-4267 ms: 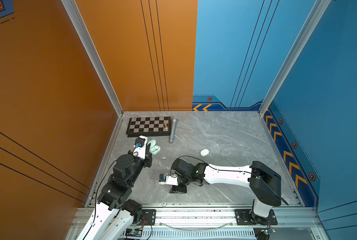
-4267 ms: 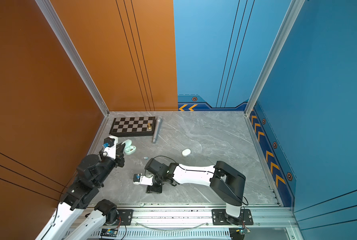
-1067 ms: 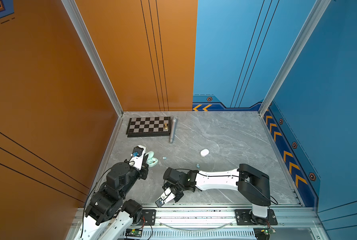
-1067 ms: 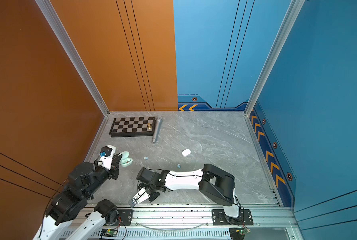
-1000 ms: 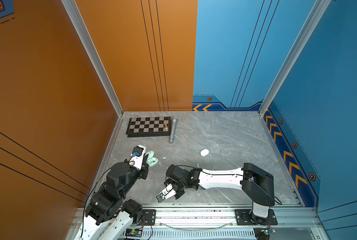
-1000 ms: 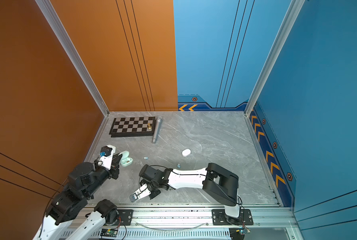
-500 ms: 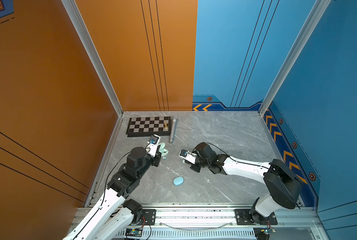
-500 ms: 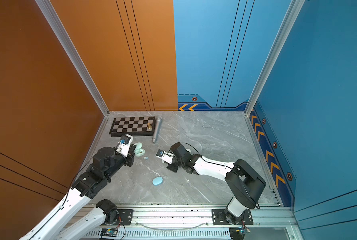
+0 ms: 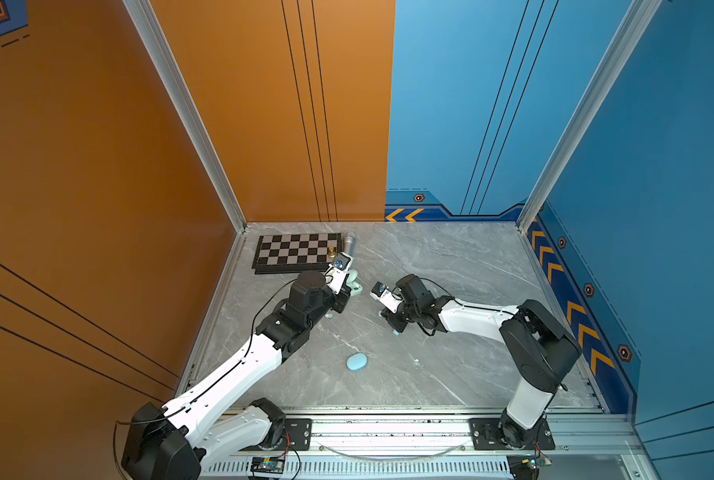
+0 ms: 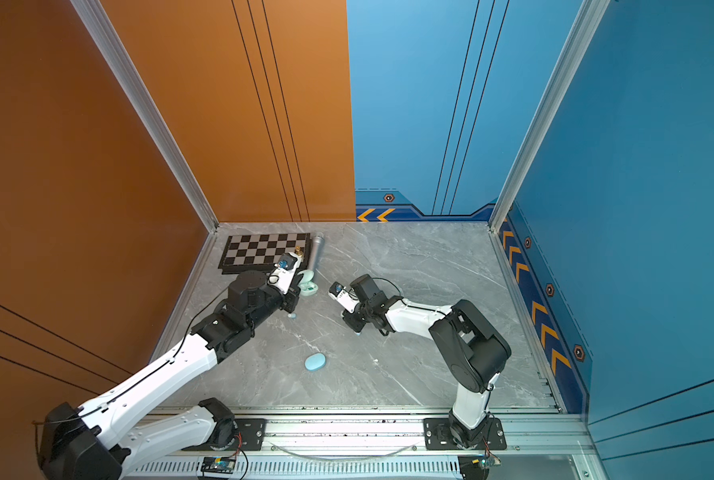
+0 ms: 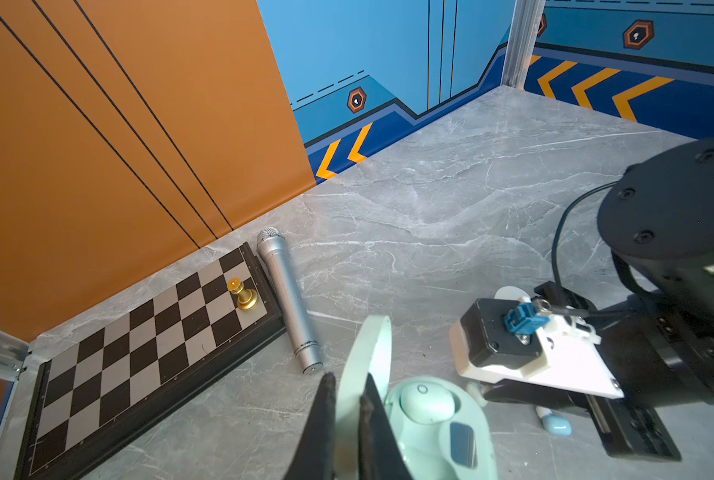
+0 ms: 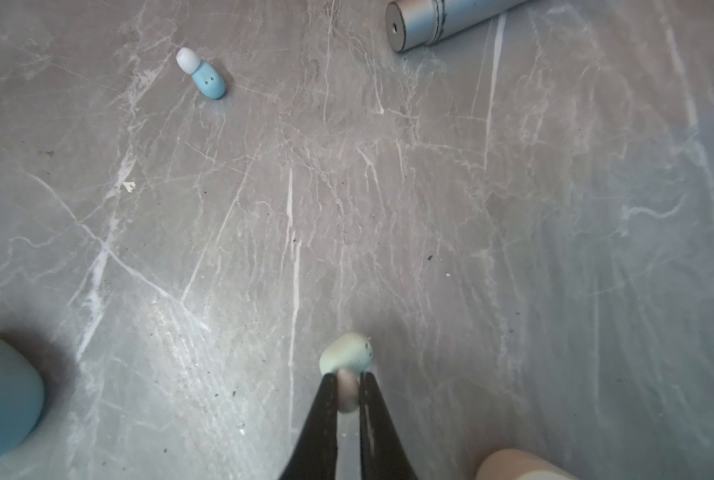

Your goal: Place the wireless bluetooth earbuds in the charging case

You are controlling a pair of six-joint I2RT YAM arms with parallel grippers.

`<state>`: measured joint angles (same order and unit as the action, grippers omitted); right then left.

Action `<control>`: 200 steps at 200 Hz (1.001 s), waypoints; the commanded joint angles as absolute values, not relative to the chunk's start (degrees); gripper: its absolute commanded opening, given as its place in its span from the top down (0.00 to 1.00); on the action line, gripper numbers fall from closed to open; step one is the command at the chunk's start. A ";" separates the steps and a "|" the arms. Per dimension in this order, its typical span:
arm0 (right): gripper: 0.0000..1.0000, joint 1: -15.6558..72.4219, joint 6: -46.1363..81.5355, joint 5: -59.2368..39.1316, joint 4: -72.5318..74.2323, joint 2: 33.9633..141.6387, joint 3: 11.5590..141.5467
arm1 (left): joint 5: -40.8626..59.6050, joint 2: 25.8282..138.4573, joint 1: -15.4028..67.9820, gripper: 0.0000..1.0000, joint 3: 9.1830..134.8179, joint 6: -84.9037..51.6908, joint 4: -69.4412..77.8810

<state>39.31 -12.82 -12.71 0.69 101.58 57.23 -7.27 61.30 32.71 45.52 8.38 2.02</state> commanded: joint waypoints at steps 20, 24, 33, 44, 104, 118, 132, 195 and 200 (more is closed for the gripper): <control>0.60 36.46 -1.03 -9.76 -6.44 97.71 63.86 | -5.91 61.14 32.14 1.00 47.07 10.46 4.94; 0.60 36.19 0.15 -10.12 -7.61 97.58 64.69 | -5.89 61.01 31.92 1.00 46.99 10.52 4.98; 0.60 35.80 2.58 -10.38 -10.03 97.34 66.59 | -5.89 60.63 31.32 1.00 46.81 10.46 4.87; 0.59 35.33 5.67 -9.60 -12.60 96.94 68.49 | -5.65 60.01 30.66 1.00 46.50 10.31 4.87; 0.57 34.92 18.83 -9.73 -34.75 105.00 84.03 | -5.43 54.59 28.32 1.00 43.88 9.13 2.54; 0.56 35.29 20.25 -11.47 -35.21 106.80 84.39 | -5.23 53.14 28.22 1.00 43.03 8.90 1.85; 0.55 35.67 22.08 -12.85 -36.40 109.14 85.24 | -4.97 51.87 28.06 1.00 42.42 8.79 1.04; 0.48 37.92 22.29 -15.92 -40.57 117.69 88.87 | 1.80 49.90 27.52 1.00 40.74 9.28 -1.49; 0.49 38.09 22.09 -15.41 -40.83 118.13 89.14 | 2.14 49.91 27.51 1.00 40.64 9.23 -1.58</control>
